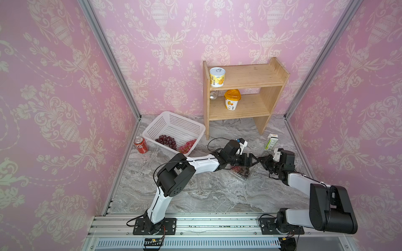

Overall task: Pack grapes into containers
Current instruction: Close the packing box at the center of the board, then adjust the packing box at the center of the board.

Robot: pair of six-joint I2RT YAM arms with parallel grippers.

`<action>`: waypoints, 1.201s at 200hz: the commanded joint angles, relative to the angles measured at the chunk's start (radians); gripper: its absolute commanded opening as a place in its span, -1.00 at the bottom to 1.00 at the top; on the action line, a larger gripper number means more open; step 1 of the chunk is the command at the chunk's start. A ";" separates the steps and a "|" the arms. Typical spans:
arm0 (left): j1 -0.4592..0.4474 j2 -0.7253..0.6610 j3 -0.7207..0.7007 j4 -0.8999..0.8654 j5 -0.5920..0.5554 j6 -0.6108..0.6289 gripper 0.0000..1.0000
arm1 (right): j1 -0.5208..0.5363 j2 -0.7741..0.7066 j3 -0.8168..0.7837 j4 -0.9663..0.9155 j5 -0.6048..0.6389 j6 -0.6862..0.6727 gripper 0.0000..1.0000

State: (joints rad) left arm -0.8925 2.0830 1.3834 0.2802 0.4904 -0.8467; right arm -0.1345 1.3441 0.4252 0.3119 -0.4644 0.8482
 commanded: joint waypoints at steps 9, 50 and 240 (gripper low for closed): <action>0.003 -0.004 -0.029 -0.073 -0.026 0.034 0.88 | 0.022 0.032 -0.045 -0.079 0.017 0.012 -0.75; 0.006 -0.008 -0.030 -0.082 -0.028 0.042 0.88 | 0.034 0.038 -0.069 -0.052 0.018 0.018 -0.72; 0.085 -0.111 -0.128 -0.141 -0.068 0.104 0.88 | 0.167 -0.113 -0.177 -0.062 0.004 0.028 -0.54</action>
State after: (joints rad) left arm -0.8265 1.9911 1.2919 0.2176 0.4622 -0.7738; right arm 0.0036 1.2083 0.2825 0.3573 -0.4480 0.8913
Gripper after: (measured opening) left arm 0.940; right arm 0.223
